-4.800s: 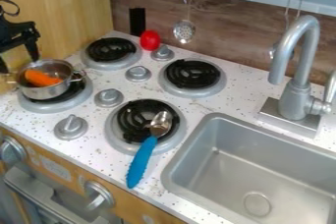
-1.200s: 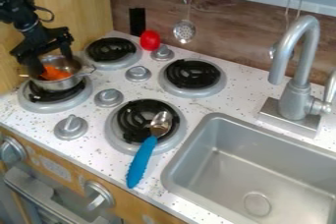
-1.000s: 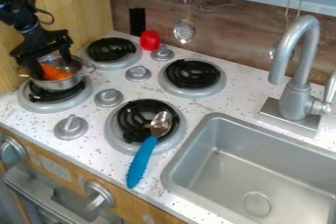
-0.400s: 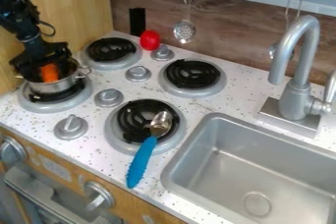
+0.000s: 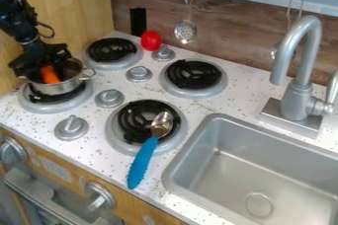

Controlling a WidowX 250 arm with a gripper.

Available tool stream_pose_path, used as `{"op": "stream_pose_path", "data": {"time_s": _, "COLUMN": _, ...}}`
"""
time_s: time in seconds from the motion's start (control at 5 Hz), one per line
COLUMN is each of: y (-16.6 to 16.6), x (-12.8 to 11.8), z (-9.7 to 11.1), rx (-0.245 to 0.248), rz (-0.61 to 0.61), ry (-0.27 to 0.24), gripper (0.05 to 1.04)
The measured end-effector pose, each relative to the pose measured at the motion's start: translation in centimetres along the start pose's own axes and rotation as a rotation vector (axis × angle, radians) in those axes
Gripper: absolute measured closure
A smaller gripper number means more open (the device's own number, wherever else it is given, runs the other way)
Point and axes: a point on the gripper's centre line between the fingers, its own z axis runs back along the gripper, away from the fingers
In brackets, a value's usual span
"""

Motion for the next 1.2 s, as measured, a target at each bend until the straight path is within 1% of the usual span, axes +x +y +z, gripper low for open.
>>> {"op": "stream_pose_path", "data": {"time_s": 0.2, "y": -1.7, "x": -1.0, "z": 1.8, "rx": -0.021, "rz": -0.08, "ry": 0.047, "gripper": 0.545}}
{"op": "stream_pose_path", "data": {"time_s": 0.4, "y": -4.6, "x": -1.6, "z": 5.5, "rx": -0.062, "rz": -0.157, "ry": 0.031, "gripper": 0.545}}
{"op": "stream_pose_path", "data": {"time_s": 0.6, "y": -7.7, "x": -3.3, "z": 6.4, "rx": -0.089, "rz": -0.238, "ry": 0.065, "gripper": 0.545}}
{"op": "stream_pose_path", "data": {"time_s": 0.8, "y": -9.7, "x": -3.8, "z": 6.7, "rx": -0.109, "rz": -0.302, "ry": 0.064, "gripper": 0.545}}
{"op": "stream_pose_path", "data": {"time_s": 1.0, "y": -12.4, "x": -4.9, "z": 6.5, "rx": -0.143, "rz": -0.361, "ry": 0.049, "gripper": 0.545}}
{"op": "stream_pose_path", "data": {"time_s": 1.2, "y": -13.5, "x": -6.1, "z": 3.1, "rx": -0.163, "rz": -0.366, "ry": 0.088, "gripper": 0.545}}
